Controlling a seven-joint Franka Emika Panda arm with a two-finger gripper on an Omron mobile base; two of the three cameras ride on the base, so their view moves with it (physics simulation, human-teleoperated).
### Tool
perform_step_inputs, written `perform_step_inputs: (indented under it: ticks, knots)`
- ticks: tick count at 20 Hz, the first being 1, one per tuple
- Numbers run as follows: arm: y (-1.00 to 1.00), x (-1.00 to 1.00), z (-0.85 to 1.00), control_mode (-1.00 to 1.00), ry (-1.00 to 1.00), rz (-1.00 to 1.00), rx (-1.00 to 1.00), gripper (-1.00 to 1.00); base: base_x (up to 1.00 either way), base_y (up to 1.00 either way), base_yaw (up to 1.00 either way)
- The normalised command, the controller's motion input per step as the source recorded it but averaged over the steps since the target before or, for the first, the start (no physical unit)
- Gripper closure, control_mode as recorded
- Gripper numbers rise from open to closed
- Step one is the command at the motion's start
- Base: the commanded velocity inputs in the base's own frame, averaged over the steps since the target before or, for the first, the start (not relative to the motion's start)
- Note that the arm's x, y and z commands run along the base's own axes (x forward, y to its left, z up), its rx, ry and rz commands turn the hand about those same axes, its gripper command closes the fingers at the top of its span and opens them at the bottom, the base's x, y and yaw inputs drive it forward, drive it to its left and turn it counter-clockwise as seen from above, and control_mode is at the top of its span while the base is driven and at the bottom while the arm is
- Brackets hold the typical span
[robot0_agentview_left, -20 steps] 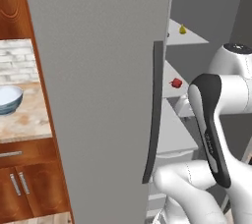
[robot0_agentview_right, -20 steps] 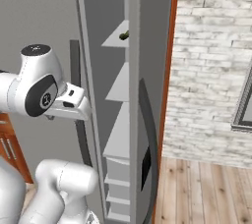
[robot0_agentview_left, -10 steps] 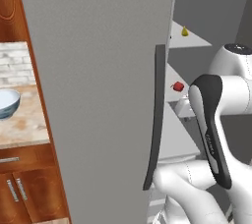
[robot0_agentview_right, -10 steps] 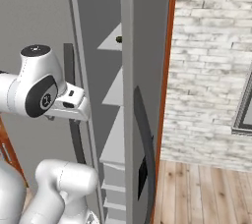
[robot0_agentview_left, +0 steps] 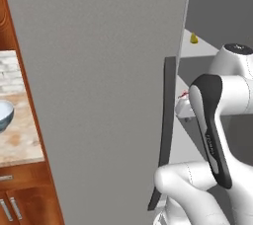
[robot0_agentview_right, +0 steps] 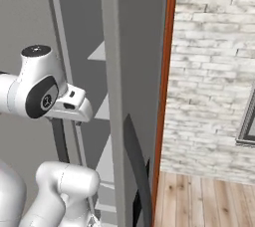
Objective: Take the squash, bell pepper, and lemon wedge from the freezer and place them in the bowl on the counter.
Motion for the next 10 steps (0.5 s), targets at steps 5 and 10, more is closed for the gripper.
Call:
perform_step_inputs:
  ticks: [5,10]
  knots:
    - [0.00,0.00,0.00,1.00,0.00,0.00,0.00,-1.00,0.24,-0.51,0.00]
    - [0.00,0.00,0.00,1.00,0.00,0.00,0.00,-1.00,0.04,-0.52,0.00]
